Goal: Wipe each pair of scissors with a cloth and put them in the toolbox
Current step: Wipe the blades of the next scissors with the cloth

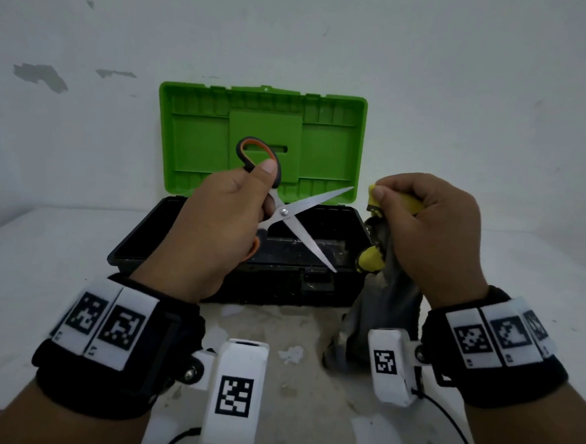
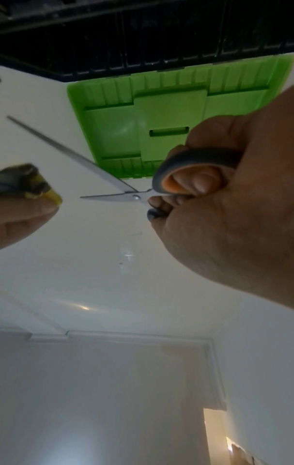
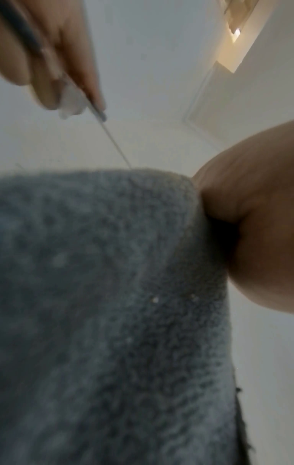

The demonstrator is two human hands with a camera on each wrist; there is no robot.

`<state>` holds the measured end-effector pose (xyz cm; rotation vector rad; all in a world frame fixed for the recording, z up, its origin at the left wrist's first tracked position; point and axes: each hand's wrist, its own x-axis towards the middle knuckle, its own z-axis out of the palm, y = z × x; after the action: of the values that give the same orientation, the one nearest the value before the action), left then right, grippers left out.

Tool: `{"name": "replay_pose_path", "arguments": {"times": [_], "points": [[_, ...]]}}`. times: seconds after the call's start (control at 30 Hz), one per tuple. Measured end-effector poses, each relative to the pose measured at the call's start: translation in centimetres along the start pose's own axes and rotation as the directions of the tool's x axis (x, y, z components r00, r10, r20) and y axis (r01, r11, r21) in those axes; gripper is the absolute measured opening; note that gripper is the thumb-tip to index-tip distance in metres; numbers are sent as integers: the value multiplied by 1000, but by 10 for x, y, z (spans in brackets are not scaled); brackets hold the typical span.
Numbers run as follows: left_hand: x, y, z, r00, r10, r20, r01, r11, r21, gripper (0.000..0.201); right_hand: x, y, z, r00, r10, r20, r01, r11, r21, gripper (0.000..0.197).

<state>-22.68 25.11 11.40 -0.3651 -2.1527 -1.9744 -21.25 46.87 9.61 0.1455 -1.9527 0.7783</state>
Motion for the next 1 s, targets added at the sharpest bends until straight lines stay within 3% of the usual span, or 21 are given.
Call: {"name": "replay_pose_path", "arguments": {"times": [0.1,0.23,0.37,0.57,0.7,1.0], "points": [[5,-4,-8,999,-19,-36,21,999,37,47,6,-12,-9,1000,25,9,-26,994,107,2],[3,-8,-4,999,-50,-18,51,998,44,46,-1,-43,-3,993,-3,114,-32,951,307,5],[-4,-8,6,1000,-13,11,13,999,47,48,-16,-47,15,974,-142,176,112,979,172,2],[-5,-7,2,1000,2,-14,-2,1000,30,47,-22,-34,19,952,-289,101,286,957,39,8],[-6,-7,-1,1000,-11,-13,12,1000,19,45,-25,-39,19,944,-298,144,295,955,43,20],[-10,-3,-1,999,47,-5,-47,999,13,46,-26,-47,22,954,-294,54,293,956,28,11]]}}
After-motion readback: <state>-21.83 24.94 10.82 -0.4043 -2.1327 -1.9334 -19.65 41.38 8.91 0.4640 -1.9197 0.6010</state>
